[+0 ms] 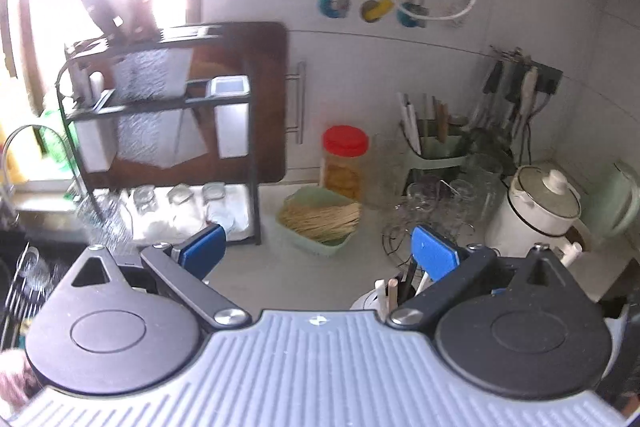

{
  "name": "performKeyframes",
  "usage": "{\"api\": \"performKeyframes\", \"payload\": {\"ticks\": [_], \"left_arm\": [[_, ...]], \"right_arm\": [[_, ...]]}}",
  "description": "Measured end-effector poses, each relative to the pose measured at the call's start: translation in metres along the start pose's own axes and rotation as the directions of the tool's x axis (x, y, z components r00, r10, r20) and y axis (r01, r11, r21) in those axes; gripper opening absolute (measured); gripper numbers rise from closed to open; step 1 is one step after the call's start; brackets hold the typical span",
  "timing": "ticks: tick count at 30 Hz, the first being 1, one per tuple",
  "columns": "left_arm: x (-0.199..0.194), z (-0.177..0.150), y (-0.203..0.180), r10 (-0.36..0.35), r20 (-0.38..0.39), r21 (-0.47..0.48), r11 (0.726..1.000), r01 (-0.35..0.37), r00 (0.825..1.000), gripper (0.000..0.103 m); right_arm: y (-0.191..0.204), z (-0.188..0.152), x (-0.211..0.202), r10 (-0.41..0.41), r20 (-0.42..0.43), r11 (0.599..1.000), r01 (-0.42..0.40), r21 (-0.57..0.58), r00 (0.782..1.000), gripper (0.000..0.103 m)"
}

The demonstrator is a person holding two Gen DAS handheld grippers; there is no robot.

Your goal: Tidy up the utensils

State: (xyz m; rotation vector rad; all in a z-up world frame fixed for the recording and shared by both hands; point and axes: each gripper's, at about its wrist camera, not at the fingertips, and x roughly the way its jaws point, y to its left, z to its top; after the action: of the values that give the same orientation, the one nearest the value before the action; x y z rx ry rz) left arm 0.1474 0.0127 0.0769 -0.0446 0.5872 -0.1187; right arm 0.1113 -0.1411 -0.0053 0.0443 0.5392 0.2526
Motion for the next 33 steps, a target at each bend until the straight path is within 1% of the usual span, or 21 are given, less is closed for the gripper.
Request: {"api": "performKeyframes", "payload": {"ticks": [4, 8, 11, 14, 16, 19, 22, 25, 28, 33], "left_arm": [[-0.007, -0.011, 0.001, 0.042, -0.007, -0.036, 0.998, -0.042, 0.999, 0.101], [-0.017, -0.029, 0.005, 0.057, -0.033, -0.065, 0.996, -0.059, 0.998, 0.101], [-0.024, -0.041, 0.01, 0.071, -0.042, -0.076, 0.994, -0.074, 0.997, 0.101], [-0.033, -0.053, 0.016, 0.065, -0.049, -0.09, 0.994, -0.069, 0.997, 0.101], [-0.04, -0.061, 0.019, 0.062, -0.051, -0.104, 0.992, -0.067, 0.997, 0.101], [-0.05, -0.073, 0.025, 0.059, -0.056, -0.121, 0.991, -0.066, 0.997, 0.101], [-0.058, -0.084, 0.029, 0.06, -0.075, -0.134, 0.989, -0.07, 0.995, 0.101], [-0.068, -0.097, 0.029, 0.069, -0.088, -0.104, 0.992, -0.078, 0.994, 0.101], [-0.075, -0.109, 0.031, 0.06, -0.113, -0.115, 0.991, -0.073, 0.992, 0.101], [-0.087, -0.122, 0.033, 0.05, -0.13, -0.11, 0.992, -0.064, 0.99, 0.101]], "right_arm": [[-0.004, 0.011, -0.023, -0.02, 0.04, 0.999, 0.019, 0.027, 0.999, 0.103], [-0.004, 0.013, -0.043, -0.041, 0.064, 0.998, 0.039, 0.04, 0.997, 0.103], [-0.001, 0.011, -0.055, -0.028, 0.054, 0.998, 0.025, 0.057, 0.998, 0.103], [0.006, 0.004, -0.064, -0.033, 0.048, 0.997, 0.029, 0.067, 0.998, 0.103], [0.008, -0.001, -0.069, -0.026, 0.045, 0.995, 0.021, 0.102, 0.999, 0.103], [0.013, -0.006, -0.074, -0.042, 0.01, 0.987, 0.04, 0.158, 0.999, 0.103], [0.023, -0.011, -0.087, -0.054, 0.011, 0.987, 0.052, 0.15, 0.998, 0.103], [0.034, -0.016, -0.098, -0.059, 0.011, 0.988, 0.057, 0.143, 0.998, 0.103], [0.044, -0.025, -0.108, -0.082, 0.013, 0.988, 0.079, 0.136, 0.997, 0.103], [0.056, -0.038, -0.119, -0.099, -0.008, 0.987, 0.099, 0.125, 0.995, 0.103]]}}
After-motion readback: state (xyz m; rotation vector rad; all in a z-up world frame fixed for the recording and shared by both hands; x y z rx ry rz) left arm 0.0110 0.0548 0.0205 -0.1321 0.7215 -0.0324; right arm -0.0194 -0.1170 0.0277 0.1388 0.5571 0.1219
